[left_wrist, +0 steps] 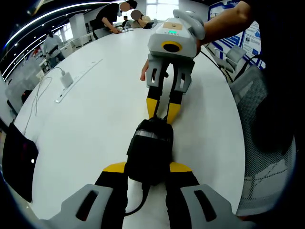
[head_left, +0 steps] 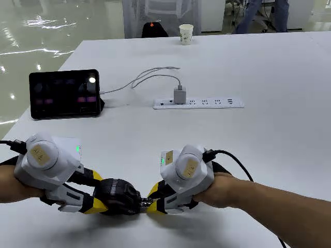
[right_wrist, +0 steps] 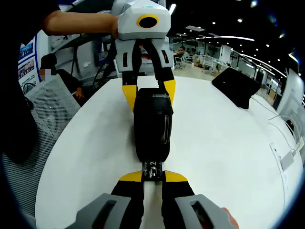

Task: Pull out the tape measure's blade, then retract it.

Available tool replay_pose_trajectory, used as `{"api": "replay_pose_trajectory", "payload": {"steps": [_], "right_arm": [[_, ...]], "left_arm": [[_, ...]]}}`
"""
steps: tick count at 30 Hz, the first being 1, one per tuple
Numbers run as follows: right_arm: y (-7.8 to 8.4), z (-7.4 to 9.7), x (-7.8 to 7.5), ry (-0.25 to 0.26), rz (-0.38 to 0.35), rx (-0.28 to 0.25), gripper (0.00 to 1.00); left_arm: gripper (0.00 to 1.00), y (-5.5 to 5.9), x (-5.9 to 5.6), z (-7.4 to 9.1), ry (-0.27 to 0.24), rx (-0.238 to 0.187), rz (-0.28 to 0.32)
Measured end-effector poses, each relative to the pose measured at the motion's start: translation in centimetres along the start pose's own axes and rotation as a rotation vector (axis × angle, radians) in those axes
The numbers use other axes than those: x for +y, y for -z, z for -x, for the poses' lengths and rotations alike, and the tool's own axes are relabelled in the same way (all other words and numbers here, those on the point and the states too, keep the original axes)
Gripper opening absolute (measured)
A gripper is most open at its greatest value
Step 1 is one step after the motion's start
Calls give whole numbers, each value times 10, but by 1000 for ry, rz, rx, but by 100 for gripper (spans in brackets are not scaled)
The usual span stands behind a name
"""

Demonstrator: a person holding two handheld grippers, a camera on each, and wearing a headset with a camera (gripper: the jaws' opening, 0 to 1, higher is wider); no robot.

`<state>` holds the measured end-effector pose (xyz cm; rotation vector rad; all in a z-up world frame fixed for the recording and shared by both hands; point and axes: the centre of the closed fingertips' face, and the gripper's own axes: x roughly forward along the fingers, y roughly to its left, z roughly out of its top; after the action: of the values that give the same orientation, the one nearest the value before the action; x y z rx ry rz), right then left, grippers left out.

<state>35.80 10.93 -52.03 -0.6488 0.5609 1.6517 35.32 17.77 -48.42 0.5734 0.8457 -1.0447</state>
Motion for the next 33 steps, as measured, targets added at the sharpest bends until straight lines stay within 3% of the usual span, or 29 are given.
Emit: {"api": "replay_pose_trajectory", "payload": {"steps": [33], "right_arm": [[25, 27, 0, 7, -11, 18, 9]], "left_arm": [[24, -4, -4, 1, 2, -6, 7]]}}
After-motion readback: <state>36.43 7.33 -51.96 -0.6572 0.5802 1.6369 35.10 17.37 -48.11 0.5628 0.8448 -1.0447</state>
